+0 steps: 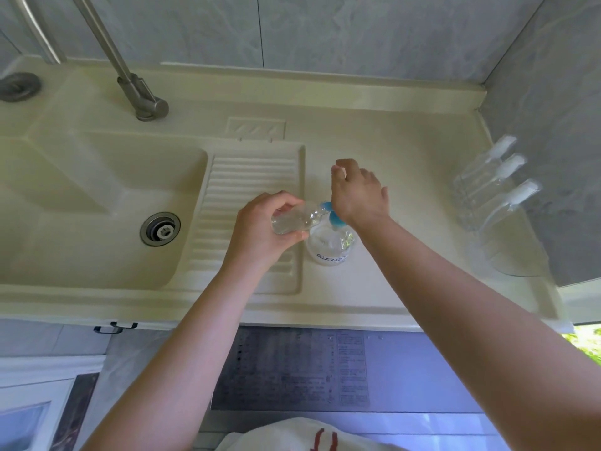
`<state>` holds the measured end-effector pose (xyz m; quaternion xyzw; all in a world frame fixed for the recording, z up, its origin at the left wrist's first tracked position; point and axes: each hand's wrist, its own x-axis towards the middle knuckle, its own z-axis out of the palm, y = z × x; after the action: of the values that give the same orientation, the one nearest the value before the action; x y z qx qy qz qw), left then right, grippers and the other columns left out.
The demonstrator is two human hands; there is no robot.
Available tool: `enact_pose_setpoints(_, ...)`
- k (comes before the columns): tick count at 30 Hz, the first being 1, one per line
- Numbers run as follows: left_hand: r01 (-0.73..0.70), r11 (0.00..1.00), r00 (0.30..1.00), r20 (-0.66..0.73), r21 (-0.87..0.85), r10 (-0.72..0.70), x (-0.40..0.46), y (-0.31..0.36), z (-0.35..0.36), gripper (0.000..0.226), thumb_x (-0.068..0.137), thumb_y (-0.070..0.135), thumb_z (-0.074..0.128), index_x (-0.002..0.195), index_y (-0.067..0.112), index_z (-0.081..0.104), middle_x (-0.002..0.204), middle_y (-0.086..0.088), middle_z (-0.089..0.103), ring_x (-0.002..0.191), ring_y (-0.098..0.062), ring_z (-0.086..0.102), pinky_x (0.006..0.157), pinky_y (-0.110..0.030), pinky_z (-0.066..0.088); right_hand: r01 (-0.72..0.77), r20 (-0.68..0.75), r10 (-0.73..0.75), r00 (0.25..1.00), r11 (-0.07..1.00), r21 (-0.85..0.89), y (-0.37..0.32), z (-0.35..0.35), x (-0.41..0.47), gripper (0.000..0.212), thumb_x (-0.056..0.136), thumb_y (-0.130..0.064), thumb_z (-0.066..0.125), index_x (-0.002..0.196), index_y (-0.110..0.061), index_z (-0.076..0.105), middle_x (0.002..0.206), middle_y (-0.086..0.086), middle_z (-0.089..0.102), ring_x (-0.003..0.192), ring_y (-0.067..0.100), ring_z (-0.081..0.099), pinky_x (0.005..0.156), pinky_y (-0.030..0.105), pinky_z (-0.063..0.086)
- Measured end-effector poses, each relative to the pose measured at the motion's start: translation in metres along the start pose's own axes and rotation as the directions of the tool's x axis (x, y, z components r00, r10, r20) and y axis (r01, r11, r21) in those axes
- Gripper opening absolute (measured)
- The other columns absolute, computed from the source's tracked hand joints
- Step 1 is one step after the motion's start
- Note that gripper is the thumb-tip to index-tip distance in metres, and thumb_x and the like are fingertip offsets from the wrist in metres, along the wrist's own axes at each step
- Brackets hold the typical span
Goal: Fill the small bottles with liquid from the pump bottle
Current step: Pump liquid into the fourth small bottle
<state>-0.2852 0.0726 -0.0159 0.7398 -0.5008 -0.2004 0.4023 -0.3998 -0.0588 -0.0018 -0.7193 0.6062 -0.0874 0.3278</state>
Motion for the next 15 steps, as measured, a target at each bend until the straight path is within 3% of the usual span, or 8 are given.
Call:
enact_pose_setpoints(5, 0.019, 1.0, 1.0, 0.013, -0.009, -0.019, -0.001, -0.001, -0.001, 0.044, 0.063, 0.016, 0.088, 0.101, 0.027, 0.07, 0.096, 0.009, 0.065, 0.089, -0.004, 0.058, 0.078, -0.004, 0.037, -0.014, 0.009, 0.014, 1.0, 1.0, 0.001, 0.001, -0.001, 0.0, 0.051, 0.101, -0.051, 0.024, 0.146, -0.032, 0.038, 0.149, 0.007, 0.044, 0.146, 0.028, 0.025, 0.119, 0.055, 0.009)
enact_pose_setpoints(9, 0.015, 0.999, 1.0, 0.011, -0.032, -0.015, -0.001, 0.001, -0.002, 0.044, 0.063, 0.016, 0.088, 0.101, 0.029, 0.069, 0.097, 0.01, 0.066, 0.09, -0.003, 0.059, 0.082, -0.012, 0.043, 0.006, 0.003, -0.006, 1.0, 1.0, 0.02, -0.005, -0.011, 0.001, 0.054, 0.099, -0.057, 0.025, 0.145, -0.033, 0.04, 0.148, 0.007, 0.045, 0.147, 0.028, 0.022, 0.119, 0.057, 0.007)
enact_pose_setpoints(15, 0.008, 1.0, 1.0, 0.005, -0.011, -0.008, 0.0, 0.001, -0.001, 0.043, 0.063, 0.016, 0.088, 0.1, 0.028, 0.069, 0.095, 0.009, 0.065, 0.089, -0.007, 0.059, 0.082, -0.014, 0.043, 0.033, -0.001, -0.034, 0.999, 0.997, -0.068, -0.002, 0.001, -0.005, 0.048, 0.103, -0.043, 0.022, 0.148, -0.033, 0.036, 0.155, 0.007, 0.037, 0.152, 0.028, 0.009, 0.121, 0.053, 0.001)
